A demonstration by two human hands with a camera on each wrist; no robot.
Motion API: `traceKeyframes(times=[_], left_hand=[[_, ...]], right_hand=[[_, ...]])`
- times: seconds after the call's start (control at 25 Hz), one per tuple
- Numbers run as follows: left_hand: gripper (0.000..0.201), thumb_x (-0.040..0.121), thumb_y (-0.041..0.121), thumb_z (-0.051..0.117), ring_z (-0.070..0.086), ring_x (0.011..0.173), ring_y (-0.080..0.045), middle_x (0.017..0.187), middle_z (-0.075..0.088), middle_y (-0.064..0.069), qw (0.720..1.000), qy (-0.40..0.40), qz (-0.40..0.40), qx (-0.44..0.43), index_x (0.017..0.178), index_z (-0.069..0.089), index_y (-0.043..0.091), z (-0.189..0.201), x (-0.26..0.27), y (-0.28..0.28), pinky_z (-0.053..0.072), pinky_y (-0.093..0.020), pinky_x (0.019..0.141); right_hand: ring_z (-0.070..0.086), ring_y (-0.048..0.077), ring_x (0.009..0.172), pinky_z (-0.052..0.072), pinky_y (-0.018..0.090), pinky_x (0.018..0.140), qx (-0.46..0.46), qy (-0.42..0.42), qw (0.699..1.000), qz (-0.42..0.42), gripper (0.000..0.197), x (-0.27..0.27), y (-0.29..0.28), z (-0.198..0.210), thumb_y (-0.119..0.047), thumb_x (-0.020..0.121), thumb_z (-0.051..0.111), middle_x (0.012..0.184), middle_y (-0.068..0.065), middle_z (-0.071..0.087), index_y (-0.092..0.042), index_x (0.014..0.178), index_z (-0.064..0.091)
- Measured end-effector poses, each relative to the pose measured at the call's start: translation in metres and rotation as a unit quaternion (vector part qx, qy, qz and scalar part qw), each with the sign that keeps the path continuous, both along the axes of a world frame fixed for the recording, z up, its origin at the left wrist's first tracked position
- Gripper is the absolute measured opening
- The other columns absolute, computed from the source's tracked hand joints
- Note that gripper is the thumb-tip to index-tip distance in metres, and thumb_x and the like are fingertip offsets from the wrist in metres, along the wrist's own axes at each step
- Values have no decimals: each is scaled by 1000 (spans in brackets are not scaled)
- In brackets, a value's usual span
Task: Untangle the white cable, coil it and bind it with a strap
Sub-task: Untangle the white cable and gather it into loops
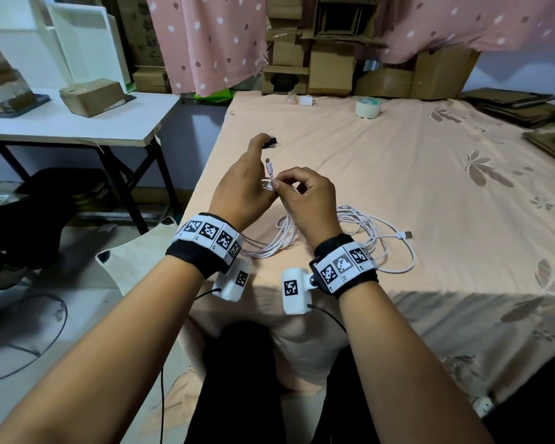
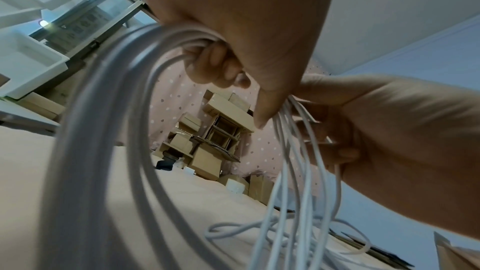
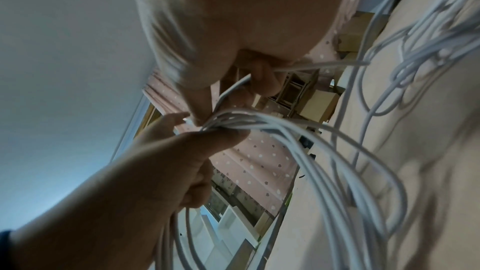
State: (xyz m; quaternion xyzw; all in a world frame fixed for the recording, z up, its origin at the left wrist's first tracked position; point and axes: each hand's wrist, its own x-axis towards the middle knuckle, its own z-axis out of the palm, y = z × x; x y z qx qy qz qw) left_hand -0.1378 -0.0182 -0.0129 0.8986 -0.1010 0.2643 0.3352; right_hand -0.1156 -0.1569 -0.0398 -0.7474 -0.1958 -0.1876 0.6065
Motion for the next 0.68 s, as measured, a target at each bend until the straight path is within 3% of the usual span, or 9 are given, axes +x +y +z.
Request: traceKeyframes(times=[0.12,0.2,0.28,0.32,0.44,0.48,0.6,0.68], left_hand=[[67,79,7,61,59,79,-20,111,51,-2,998,-46,7,52,141,44,21,-2,0,2,50,-37,63],[43,80,8,59,61,80,-29,115,54,-6,989,-35,30,143,122,59,16,-4,4,3,50,-40,61],[13,83,13,56,61,86,-34,100,63,-9,972,19,66,224,93,64,12,-1,6,3,48,-41,63],[9,85,16,54,61,86,-36,90,65,-11,964,46,89,245,84,62,12,1,8,3,46,-40,63],[28,95,26,49,58,77,-39,72,56,-10,958,71,134,245,70,51,13,5,11,10,36,-35,59],[34,98,30,47,56,74,-39,69,53,-8,957,67,143,245,68,48,14,5,11,12,34,-34,58],[46,103,43,41,52,67,-36,70,57,-9,947,72,182,255,68,48,14,5,14,18,35,-34,62],[33,102,36,47,57,75,-35,82,63,-8,930,129,233,252,78,52,15,4,16,24,39,-38,76]], right_hand=[[57,4,72,40,20,68,-65,-21,998,-3,6,2,2,1,-12,86,73,84,0,68,-16,87,78],[52,2,68,40,22,67,-119,-26,993,5,12,3,4,4,-13,87,69,85,1,63,-18,91,79],[51,3,72,43,26,71,-122,-18,992,20,15,1,4,7,-12,85,65,89,-1,61,-19,93,76],[53,7,78,43,27,75,-103,-6,994,27,17,-1,4,8,-12,81,64,92,-3,61,-18,96,70],[50,14,105,40,24,89,-119,46,991,35,40,-5,-2,5,-16,75,65,109,-6,58,-17,113,53],[52,13,105,41,25,90,-155,69,985,42,41,-4,-4,3,-15,78,67,109,-7,59,-18,116,53],[64,14,73,50,34,75,-152,131,978,52,5,2,-8,-2,-15,91,61,80,0,72,-17,92,65],[63,14,59,51,37,69,-130,143,980,50,16,5,-11,-5,-17,94,61,62,0,67,-14,79,66]])
